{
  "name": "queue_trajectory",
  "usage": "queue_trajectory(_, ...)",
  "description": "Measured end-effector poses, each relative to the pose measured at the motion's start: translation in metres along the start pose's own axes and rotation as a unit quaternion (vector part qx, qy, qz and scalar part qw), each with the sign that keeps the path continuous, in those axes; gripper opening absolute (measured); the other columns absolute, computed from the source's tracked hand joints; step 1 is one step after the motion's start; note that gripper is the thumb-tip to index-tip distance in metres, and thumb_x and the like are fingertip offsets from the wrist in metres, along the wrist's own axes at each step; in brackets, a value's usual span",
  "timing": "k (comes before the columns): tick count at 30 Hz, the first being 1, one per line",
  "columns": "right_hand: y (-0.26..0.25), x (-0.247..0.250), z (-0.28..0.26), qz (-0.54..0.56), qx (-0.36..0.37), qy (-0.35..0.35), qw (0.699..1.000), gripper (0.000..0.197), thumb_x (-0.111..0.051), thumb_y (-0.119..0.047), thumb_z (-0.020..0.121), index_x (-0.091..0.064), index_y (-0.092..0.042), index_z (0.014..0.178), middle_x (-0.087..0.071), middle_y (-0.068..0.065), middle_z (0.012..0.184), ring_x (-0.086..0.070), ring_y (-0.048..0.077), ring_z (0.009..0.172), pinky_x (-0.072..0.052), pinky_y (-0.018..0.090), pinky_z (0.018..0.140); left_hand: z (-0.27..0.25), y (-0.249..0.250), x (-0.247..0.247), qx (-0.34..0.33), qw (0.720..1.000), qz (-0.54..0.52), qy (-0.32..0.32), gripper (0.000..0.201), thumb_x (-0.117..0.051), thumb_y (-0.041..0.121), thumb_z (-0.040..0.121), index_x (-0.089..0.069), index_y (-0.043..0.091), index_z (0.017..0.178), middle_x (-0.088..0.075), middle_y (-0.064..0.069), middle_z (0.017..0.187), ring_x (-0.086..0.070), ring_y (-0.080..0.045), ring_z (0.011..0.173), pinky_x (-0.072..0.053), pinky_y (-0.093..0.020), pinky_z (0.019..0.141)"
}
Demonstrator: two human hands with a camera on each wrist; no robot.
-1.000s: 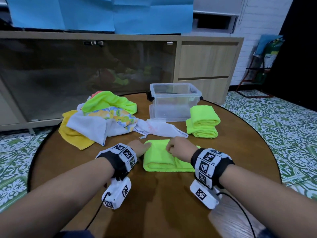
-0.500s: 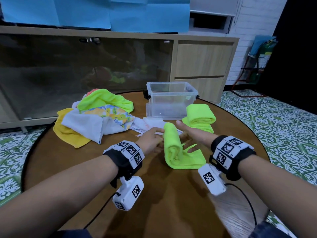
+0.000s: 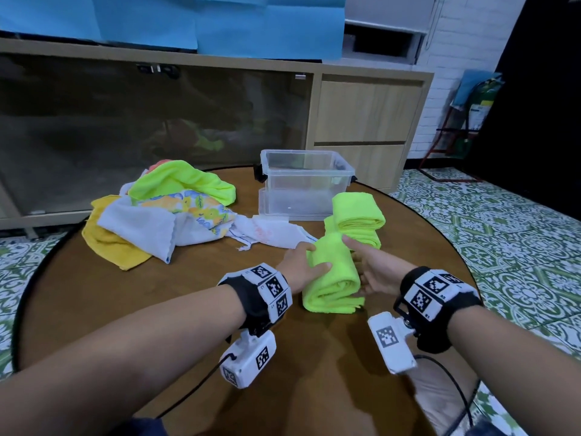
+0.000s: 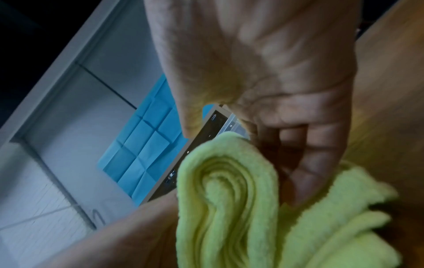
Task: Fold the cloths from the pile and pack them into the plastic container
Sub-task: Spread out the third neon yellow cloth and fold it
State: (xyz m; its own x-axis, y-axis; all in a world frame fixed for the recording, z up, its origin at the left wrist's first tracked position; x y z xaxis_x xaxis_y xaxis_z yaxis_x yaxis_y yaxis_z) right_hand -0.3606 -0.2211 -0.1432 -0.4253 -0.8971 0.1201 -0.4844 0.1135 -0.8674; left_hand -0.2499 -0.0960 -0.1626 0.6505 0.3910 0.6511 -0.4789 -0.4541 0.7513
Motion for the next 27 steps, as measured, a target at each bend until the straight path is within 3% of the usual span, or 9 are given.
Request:
queue_trajectory(3,0.007,0.006,0.012,-0.041,-0.002,0.066,0.997,0.05,-0.063,-0.041,0.085,-0.053,-0.013,0.125,-0.063,0.009,0.12,-0.06,0.028,0.108,-0.049,0.037,0.085,0.001,0.006,-0.007,0.01,1.0,0.014,0.025,0.069,-0.06,0.047,0.085,-0.03,0.015,0.139,-0.035,-0.013,0.138,-0.043,-0.027,0.125,-0.037,-0.032,0.099)
queue_trajectory(8,0.019,0.014,0.027,-0.088,-0.048,0.134,0.986,0.039,-0.064,-0.029,0.087,-0.054,-0.002,0.113,-0.063,0.013,0.1,-0.058,0.027,0.082,-0.039,0.029,0.064,0.008,0.005,-0.017,0.124,0.987,-0.099,0.021,0.076,-0.051,0.046,0.091,-0.015,0.009,0.146,-0.037,-0.014,0.144,-0.045,-0.034,0.125,-0.045,-0.042,0.098)
queue_trajectory(10,0.023,0.016,0.03,-0.08,-0.055,0.143,0.985,0.048,-0.065,-0.028,0.086,-0.051,0.0,0.122,-0.062,0.016,0.109,-0.061,0.032,0.094,-0.049,0.034,0.078,0.013,0.003,-0.018,0.167,0.972,-0.163,-0.002,0.069,-0.047,0.044,0.094,-0.02,0.005,0.145,-0.04,-0.014,0.138,-0.048,-0.035,0.122,-0.051,-0.044,0.09)
queue_trajectory(12,0.026,0.018,0.035,-0.098,-0.061,0.143,0.983,0.062,-0.067,-0.028,0.084,-0.044,0.002,0.133,-0.057,0.024,0.123,-0.058,0.04,0.109,-0.045,0.05,0.097,0.014,0.001,-0.018,0.181,0.965,-0.189,-0.019,0.063,-0.046,0.044,0.095,-0.033,0.001,0.139,-0.047,-0.016,0.127,-0.05,-0.033,0.118,-0.054,-0.039,0.083)
queue_trajectory(14,0.028,0.02,0.039,-0.116,-0.054,0.143,0.981,0.066,-0.065,-0.029,0.086,-0.039,0.004,0.136,-0.052,0.028,0.128,-0.054,0.045,0.113,-0.042,0.058,0.098,0.013,-0.001,-0.019,0.179,0.964,-0.194,-0.023,0.062,-0.048,0.046,0.093,-0.04,0.0,0.134,-0.05,-0.015,0.12,-0.053,-0.03,0.11,-0.054,-0.031,0.069)
queue_trajectory(16,0.027,0.017,0.037,-0.129,-0.049,0.133,0.981,0.063,-0.062,-0.028,0.088,-0.038,0.005,0.136,-0.052,0.029,0.128,-0.054,0.046,0.113,-0.043,0.059,0.096,0.015,-0.002,-0.021,0.175,0.964,-0.201,-0.014,0.062,-0.053,0.046,0.091,-0.044,0.0,0.13,-0.052,-0.014,0.115,-0.055,-0.028,0.103,-0.052,-0.029,0.065)
queue_trajectory(20,0.025,0.006,0.023,-0.08,-0.011,0.097,0.992,0.04,-0.052,-0.018,0.096,-0.046,0.003,0.129,-0.056,0.021,0.125,-0.057,0.035,0.113,-0.047,0.044,0.096,0.013,-0.002,-0.026,0.166,0.944,-0.284,0.028,0.071,-0.066,0.043,0.082,-0.035,0.005,0.133,-0.051,-0.012,0.128,-0.053,-0.029,0.114,-0.051,-0.04,0.086)
queue_trajectory(24,0.027,-0.005,0.016,-0.041,0.035,0.066,0.996,0.036,-0.041,-0.018,0.1,-0.047,0.002,0.129,-0.059,0.014,0.119,-0.06,0.022,0.095,-0.047,0.028,0.081,0.006,0.003,-0.027,0.113,0.953,-0.268,0.087,0.067,-0.065,0.028,0.087,-0.024,0.004,0.135,-0.048,-0.013,0.129,-0.05,-0.029,0.118,-0.044,-0.035,0.096)
queue_trajectory(27,0.018,-0.007,0.011,-0.028,0.072,0.097,0.992,0.042,-0.038,-0.03,0.101,-0.045,-0.002,0.131,-0.055,0.007,0.124,-0.055,0.026,0.113,-0.044,0.029,0.088,0.004,0.008,-0.019,0.06,0.958,-0.259,0.103,0.064,-0.062,0.019,0.089,-0.021,0.005,0.136,-0.047,-0.016,0.13,-0.05,-0.029,0.118,-0.044,-0.034,0.096)
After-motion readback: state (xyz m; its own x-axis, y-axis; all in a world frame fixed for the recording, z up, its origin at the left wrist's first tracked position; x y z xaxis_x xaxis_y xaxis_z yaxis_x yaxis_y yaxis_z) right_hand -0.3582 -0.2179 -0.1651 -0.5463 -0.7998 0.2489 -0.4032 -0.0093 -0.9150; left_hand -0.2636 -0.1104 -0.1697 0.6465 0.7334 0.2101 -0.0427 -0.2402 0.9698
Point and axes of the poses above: each hand's wrist, its own z-axis towards the middle knuckle, its own x-axis out of the back of the hand, y = z × x, the point moved 1 cm from there along z, towards the middle knuckle
